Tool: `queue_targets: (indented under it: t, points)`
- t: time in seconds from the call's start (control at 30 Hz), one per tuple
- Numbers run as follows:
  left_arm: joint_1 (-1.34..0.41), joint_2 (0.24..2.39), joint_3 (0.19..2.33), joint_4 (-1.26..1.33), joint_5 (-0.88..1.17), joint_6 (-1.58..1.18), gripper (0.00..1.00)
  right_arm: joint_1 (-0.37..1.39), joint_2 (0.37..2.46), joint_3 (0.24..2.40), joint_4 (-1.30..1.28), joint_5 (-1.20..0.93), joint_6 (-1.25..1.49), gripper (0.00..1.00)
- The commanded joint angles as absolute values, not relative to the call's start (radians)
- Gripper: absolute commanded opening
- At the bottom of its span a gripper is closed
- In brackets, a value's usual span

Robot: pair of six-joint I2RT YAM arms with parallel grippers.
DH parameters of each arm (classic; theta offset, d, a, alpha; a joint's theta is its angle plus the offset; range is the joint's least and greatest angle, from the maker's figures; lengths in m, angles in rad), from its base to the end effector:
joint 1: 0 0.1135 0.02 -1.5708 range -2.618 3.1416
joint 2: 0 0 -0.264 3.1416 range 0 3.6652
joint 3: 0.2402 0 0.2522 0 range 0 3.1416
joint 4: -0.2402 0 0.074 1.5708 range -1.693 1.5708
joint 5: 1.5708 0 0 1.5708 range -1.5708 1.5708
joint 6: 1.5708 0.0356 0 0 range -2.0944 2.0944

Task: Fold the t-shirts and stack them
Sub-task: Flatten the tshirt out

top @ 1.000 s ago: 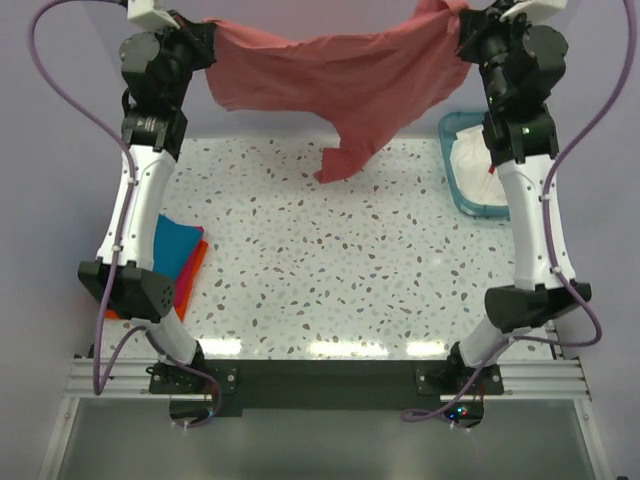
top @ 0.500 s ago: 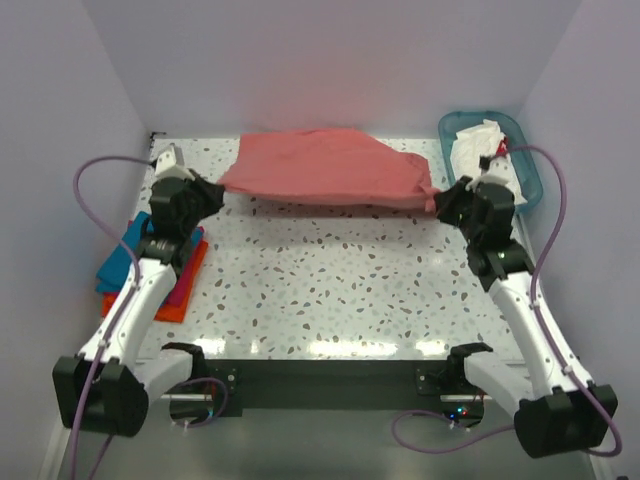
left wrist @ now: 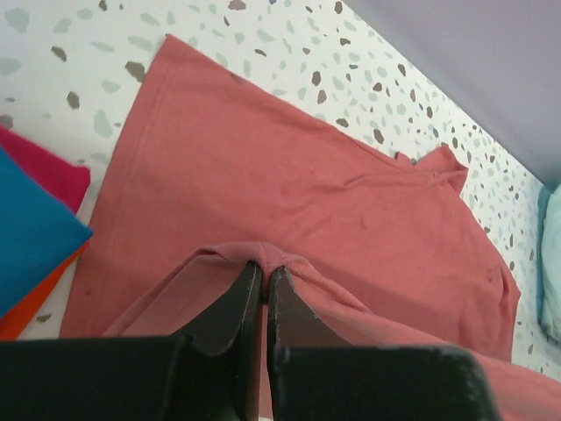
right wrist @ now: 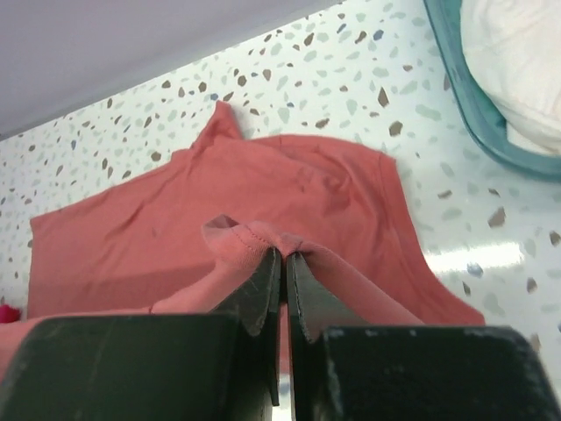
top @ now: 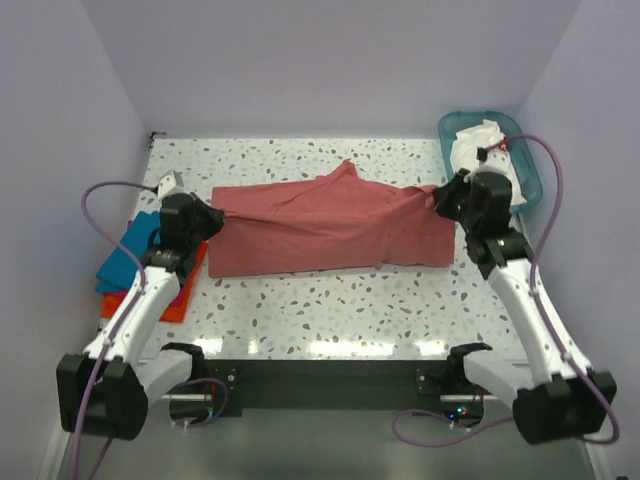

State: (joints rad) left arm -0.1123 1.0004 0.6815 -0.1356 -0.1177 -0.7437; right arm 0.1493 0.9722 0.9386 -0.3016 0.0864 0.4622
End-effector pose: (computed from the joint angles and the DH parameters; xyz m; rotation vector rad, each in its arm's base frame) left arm 0.2262 -0.0213 0.2679 -0.7069 1.9218 -0.4206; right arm 0.2194 0.0299 0.3473 0.3570 1.8850 0.3311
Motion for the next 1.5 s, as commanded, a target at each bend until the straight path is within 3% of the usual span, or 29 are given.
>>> queue_targets:
  t: [0.0,0.1,0.2,0.23,0.33,0.4,0.53,0.7,0.93,1.17,1.3,1.47]
  points:
    - [-0.109,1.244,0.920,0.086,-0.160,-0.707,0.00,0.144,1.269,1.121,-0.098,0.087,0.436,0.00]
    - [-0.101,1.526,1.254,0.097,-0.117,-0.647,0.00,0.144,1.499,1.430,-0.058,0.046,0.410,0.00]
    - [-0.069,1.798,1.697,0.014,-0.022,-0.620,0.00,0.143,1.783,2.012,-0.158,0.054,0.336,0.00]
    - [-0.055,1.857,1.932,0.002,-0.005,-0.612,0.00,0.141,1.906,2.142,-0.228,0.058,0.318,0.00]
    - [-0.035,2.040,2.347,-0.097,0.061,-0.597,0.00,0.137,2.082,2.615,-0.331,0.084,0.270,0.00]
    - [-0.017,2.083,2.449,-0.071,0.092,-0.609,0.00,0.132,2.089,2.710,-0.283,0.100,0.252,0.00]
    - [-0.003,1.952,2.236,0.136,0.114,-0.612,0.00,0.132,1.892,2.386,-0.054,0.127,0.215,0.00]
    - [0.000,1.868,2.119,0.155,0.133,-0.592,0.00,0.133,1.763,2.156,-0.043,0.126,0.192,0.00]
    - [0.000,1.658,1.681,0.221,0.114,-0.571,0.00,0.132,1.570,1.729,0.028,0.149,0.236,0.00]
    - [0.000,1.348,1.217,0.242,0.097,-0.617,0.00,0.133,1.292,1.314,0.003,0.150,0.354,0.00]
    - [0.000,1.136,0.868,0.180,0.078,-0.701,0.00,0.132,1.111,1.047,-0.086,0.084,0.454,0.00]
    - [0.000,0.878,0.577,0.040,0.068,-0.741,0.00,0.137,0.902,0.833,-0.250,-0.023,0.492,0.00]
